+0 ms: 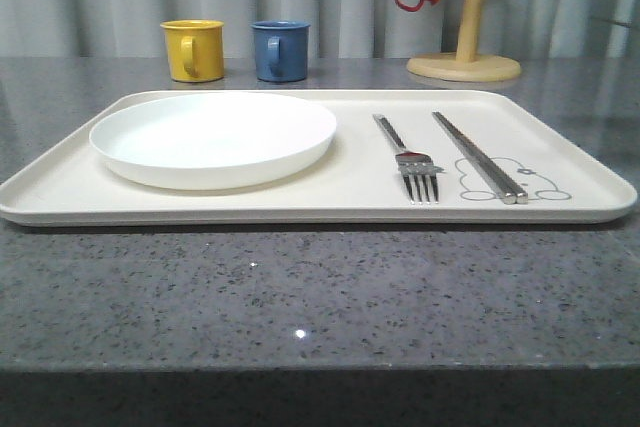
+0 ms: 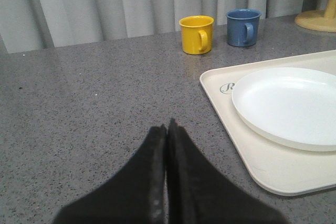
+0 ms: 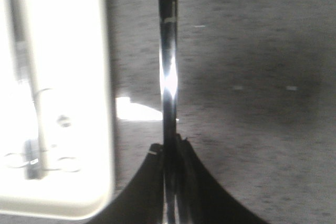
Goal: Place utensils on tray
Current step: 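Grasp the silver spoon with the right gripper and lift it, then lay the spoon beside the chopsticks and open the right gripper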
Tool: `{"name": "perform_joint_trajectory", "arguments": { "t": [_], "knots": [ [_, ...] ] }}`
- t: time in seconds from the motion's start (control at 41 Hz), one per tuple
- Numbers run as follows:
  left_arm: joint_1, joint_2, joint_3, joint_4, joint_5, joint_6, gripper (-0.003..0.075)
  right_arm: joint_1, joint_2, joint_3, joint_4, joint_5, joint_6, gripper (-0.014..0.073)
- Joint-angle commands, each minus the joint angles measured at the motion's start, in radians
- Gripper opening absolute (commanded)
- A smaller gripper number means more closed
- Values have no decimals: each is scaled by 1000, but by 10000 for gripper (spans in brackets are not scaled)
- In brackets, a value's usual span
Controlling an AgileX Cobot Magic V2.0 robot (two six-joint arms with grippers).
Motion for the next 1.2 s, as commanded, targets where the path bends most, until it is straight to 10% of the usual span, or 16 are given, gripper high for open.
{"name": "perform_joint_trajectory", "arguments": {
  "t": [0.0,0.659,0.977,1.172],
  "knots": [
    [-1,12,-29,-9,-83,-6,-18,71,-27,-29,9,-31,48,-57],
    [-1,12,-29,-9,-83,-6,-18,144,180,-29,46,-150,172,-49],
    [-1,12,-29,-9,-83,-6,-18,144,172,-29,46,-152,173,241],
    [-1,12,-29,-9,-83,-6,-18,144,81,-33,44,-188,169,277]
  ]
}}
